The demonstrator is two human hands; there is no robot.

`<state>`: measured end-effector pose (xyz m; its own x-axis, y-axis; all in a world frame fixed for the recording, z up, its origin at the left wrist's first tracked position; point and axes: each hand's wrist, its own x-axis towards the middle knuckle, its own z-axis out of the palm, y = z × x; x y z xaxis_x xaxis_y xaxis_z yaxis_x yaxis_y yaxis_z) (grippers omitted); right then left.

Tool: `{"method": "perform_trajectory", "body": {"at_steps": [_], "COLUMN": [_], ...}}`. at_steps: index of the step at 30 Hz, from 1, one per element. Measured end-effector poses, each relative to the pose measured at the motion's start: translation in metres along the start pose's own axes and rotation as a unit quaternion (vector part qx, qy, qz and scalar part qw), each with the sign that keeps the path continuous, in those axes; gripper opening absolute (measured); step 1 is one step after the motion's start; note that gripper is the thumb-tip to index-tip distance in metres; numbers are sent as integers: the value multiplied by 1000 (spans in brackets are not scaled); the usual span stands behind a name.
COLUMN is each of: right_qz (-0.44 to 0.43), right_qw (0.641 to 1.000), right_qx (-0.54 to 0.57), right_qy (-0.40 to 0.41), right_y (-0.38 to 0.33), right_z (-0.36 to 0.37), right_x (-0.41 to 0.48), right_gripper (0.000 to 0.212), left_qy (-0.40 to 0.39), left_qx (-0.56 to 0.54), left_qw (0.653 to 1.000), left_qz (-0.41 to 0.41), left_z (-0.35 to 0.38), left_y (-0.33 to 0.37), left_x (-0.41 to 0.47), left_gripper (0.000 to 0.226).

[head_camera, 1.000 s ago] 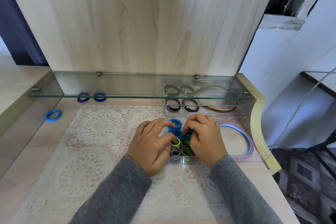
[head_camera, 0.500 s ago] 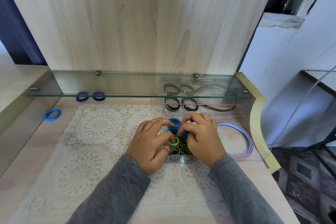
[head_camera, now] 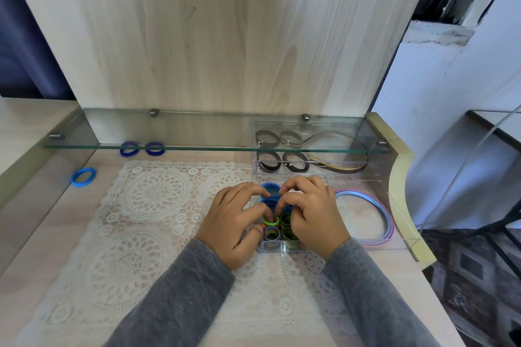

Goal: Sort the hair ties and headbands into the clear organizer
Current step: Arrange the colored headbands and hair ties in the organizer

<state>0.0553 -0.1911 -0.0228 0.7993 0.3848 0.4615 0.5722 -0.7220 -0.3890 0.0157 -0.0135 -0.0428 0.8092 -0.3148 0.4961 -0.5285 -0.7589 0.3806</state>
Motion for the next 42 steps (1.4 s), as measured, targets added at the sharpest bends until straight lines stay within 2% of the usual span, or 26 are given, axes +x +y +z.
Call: {"method": "perform_trajectory", "body": {"at_steps": [4,7,11,14,18,22,24,27,30,42], "right_qz": [13,24,26,11,-2,7,13,24,30,51], "right_qw": [1000,1000,998,994,992,994,990,982,976,978], "right_qx": [0,6,41,88,121,66,21,-30,-60,-77], "right_qy": [-3,13,50,61,25,-91,-139,-187,-207,-187], "right_y": [0,-1,-18,-45,-81,-110,-117,-123,-124,-124], "right_z": [0,-1,1,10,32,60,75,95,107,135], "right_x": [0,1,6,12,23,32,36,41,46,74], "right_gripper": [38,37,36,35,28,34,40,49,56,59], "left_qy": [10,63,158,181,142,51,15,-4,-10,68], "left_qx": [2,23,63,113,187,239,256,269,259,236], "left_qw": [1000,997,979,956,917,859,835,814,808,805], "left_qz": [-5,-27,-114,-201,-322,-450,-487,-515,-530,-541], "left_z": [-1,-6,-17,-30,-46,-61,-66,-73,-76,-93], "left_y": [0,0,-7,-23,-56,-81,-90,-102,-108,-126], "left_x": [0,-1,-5,-15,-34,-51,-56,-61,-63,-53], "left_gripper": [29,29,27,33,47,53,58,63,65,65]}}
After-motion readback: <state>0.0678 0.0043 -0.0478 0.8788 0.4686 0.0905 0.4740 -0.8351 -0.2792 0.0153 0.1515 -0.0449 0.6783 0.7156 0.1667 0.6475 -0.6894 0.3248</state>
